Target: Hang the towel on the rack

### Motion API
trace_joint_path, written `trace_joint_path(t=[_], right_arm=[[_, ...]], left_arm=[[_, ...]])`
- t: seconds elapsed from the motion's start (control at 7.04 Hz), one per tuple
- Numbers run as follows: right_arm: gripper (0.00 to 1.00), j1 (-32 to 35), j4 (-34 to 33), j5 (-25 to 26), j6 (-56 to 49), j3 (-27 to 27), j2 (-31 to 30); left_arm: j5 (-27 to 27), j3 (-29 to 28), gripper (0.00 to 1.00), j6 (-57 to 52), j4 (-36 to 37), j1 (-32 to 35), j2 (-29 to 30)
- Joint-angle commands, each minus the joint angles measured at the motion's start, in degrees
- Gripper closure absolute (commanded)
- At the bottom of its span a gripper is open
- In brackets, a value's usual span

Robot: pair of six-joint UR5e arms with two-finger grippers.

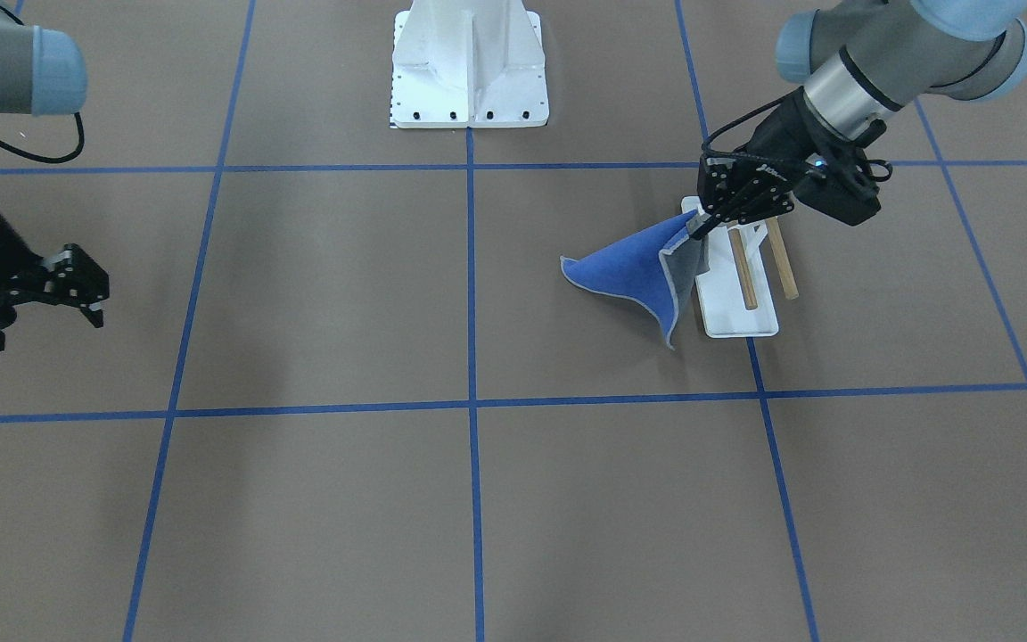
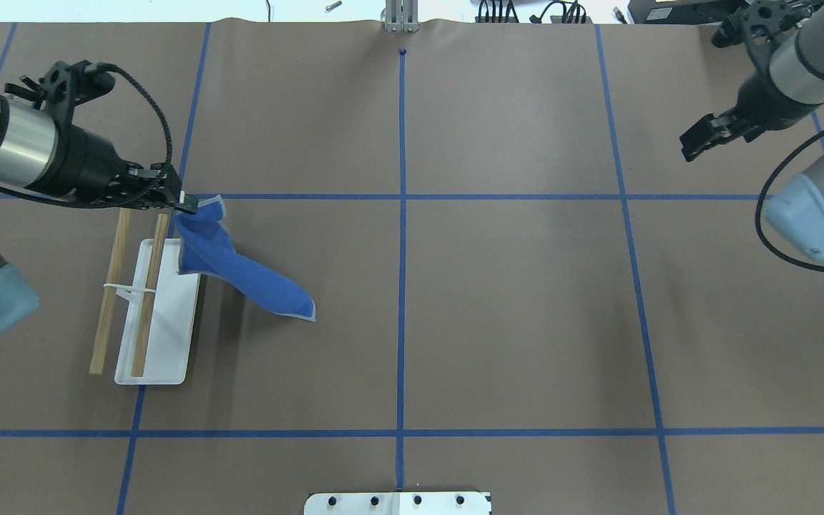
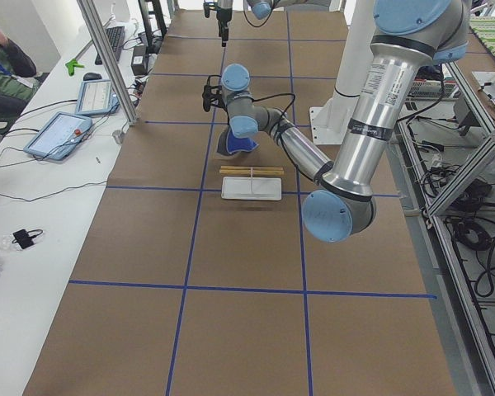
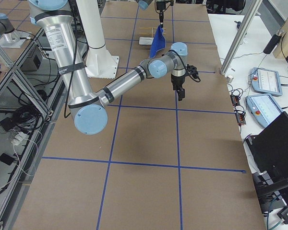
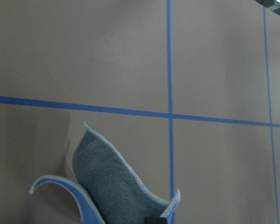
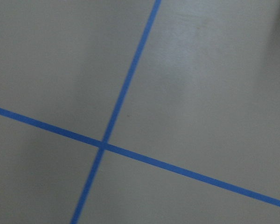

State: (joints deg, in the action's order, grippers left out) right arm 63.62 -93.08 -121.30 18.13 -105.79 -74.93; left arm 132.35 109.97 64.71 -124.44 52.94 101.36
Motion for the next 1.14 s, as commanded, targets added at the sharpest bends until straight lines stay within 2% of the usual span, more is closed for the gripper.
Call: trace_joint_path(t=[0.0, 0.14, 0.28, 0.43, 0.71, 0.85, 0.99], right_arm=[[0.00, 8.06, 0.01, -1.48, -16.21, 1.89, -6.53], [0.00, 10.79, 0.01, -4.71, -19.15, 5.20, -6.90], [0.00, 12.21, 0.01, -5.61, -21.01, 7.07, -6.99], [0.00, 12.58, 0.01, -5.62, -21.11, 7.52, -6.99], [0.00, 12.67, 0.10, -5.62, -21.03, 7.52, -7.07], [0.00, 12.75, 0.01, -5.62, -21.03, 7.52, -7.34], [0.00, 13.19, 0.09, -5.62, -20.94, 7.52, -7.95]], left_arm=[[3.96, -0.37, 1.00, -13.22, -0.10, 6.45, -7.56], [4.14, -2.03, 1.00, -18.34, -0.19, 8.30, -9.50], [4.15, -3.52, 1.00, -23.61, -0.28, 10.32, -11.35], [4.23, -5.19, 1.00, -29.49, -0.01, 12.78, -12.84], [3.97, -9.14, 1.00, -33.15, -0.71, 13.95, -13.12], [3.45, -9.25, 0.02, -33.59, -1.06, 13.95, -13.03], [3.44, -8.90, 0.01, -33.33, -1.07, 14.03, -12.95]])
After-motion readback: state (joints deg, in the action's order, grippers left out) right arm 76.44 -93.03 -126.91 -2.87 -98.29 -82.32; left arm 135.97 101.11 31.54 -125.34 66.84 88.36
